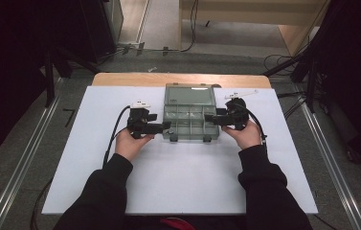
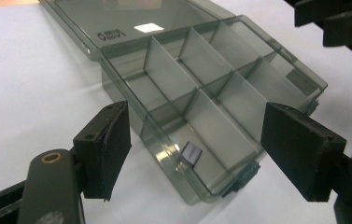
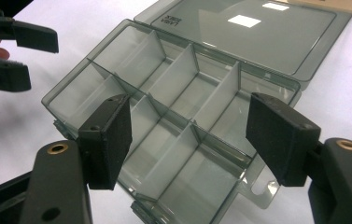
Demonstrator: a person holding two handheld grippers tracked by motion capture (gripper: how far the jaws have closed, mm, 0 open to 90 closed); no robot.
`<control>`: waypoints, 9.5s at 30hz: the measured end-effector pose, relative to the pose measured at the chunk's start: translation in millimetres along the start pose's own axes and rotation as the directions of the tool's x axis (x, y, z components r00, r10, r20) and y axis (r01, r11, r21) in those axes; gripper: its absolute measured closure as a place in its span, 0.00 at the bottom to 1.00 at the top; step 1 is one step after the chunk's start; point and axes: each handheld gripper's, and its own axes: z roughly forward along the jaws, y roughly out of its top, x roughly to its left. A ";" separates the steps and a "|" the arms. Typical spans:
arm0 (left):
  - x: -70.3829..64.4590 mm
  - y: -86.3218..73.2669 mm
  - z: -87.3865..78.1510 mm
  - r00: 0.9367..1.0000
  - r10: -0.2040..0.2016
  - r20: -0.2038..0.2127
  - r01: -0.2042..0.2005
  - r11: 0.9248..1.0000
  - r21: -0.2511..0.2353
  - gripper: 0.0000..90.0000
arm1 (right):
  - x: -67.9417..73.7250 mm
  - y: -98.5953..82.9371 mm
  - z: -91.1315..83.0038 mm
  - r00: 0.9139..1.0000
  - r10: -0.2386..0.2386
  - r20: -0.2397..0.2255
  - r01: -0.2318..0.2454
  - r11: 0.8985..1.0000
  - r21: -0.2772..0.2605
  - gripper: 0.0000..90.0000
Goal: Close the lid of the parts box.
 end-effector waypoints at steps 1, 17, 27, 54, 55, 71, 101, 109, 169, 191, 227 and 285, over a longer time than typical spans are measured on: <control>0.3 1.3 1.2 1.000 0.003 -0.003 -0.003 1.000 0.002 0.27 | -1.0 0.0 0.1 1.000 -0.003 0.002 0.003 1.000 0.002 0.34; 8.2 19.2 21.5 1.000 -0.009 -0.027 0.008 1.000 -0.008 0.27 | -12.2 3.8 4.3 0.999 0.019 0.030 -0.019 1.000 -0.005 0.34; 12.4 34.9 28.4 0.999 -0.004 -0.051 0.002 1.000 -0.025 0.27 | -19.4 15.7 7.8 0.998 0.033 0.048 -0.032 0.999 -0.021 0.34; 36.4 60.4 54.9 0.993 -0.056 -0.104 0.054 0.998 -0.019 0.27 | -44.0 39.7 32.5 0.990 0.086 0.110 -0.081 0.996 -0.045 0.34; 37.3 61.1 55.7 0.993 -0.062 -0.105 0.060 0.998 -0.025 0.27 | -44.6 40.2 33.3 0.990 0.088 0.112 -0.083 0.995 -0.047 0.34; 47.9 71.3 77.0 0.987 -0.048 -0.154 0.051 0.999 0.012 0.27 | -57.1 50.6 50.3 0.982 0.092 0.163 -0.085 0.995 -0.047 0.34; 53.8 60.6 106.7 0.971 -0.070 -0.229 0.075 0.997 0.012 0.27 | -62.2 42.5 85.8 0.972 0.110 0.210 -0.115 0.993 0.012 0.34; 55.6 56.6 112.9 0.971 -0.088 -0.224 0.093 0.996 0.013 0.27 | -63.3 40.5 90.0 0.968 0.115 0.223 -0.122 0.992 0.020 0.34; 57.4 50.7 121.7 0.976 -0.121 -0.183 0.120 0.993 -0.014 0.18 | -71.8 42.8 92.6 0.968 0.218 0.129 -0.231 0.968 0.096 0.28; 60.5 53.6 115.1 0.974 -0.176 -0.143 0.180 0.984 0.011 0.28 | -66.9 40.6 91.0 0.972 0.172 0.157 -0.183 0.981 0.059 0.29; 52.9 68.5 78.0 0.990 -0.087 -0.114 0.075 0.992 -0.102 0.54 | -59.6 52.6 52.4 0.981 0.147 0.126 -0.144 0.989 -0.035 0.46; 29.6 55.2 48.3 0.997 -0.022 -0.080 0.017 0.998 -0.063 0.42 | -40.0 29.8 25.3 0.995 0.050 0.085 -0.039 0.992 -0.124 0.49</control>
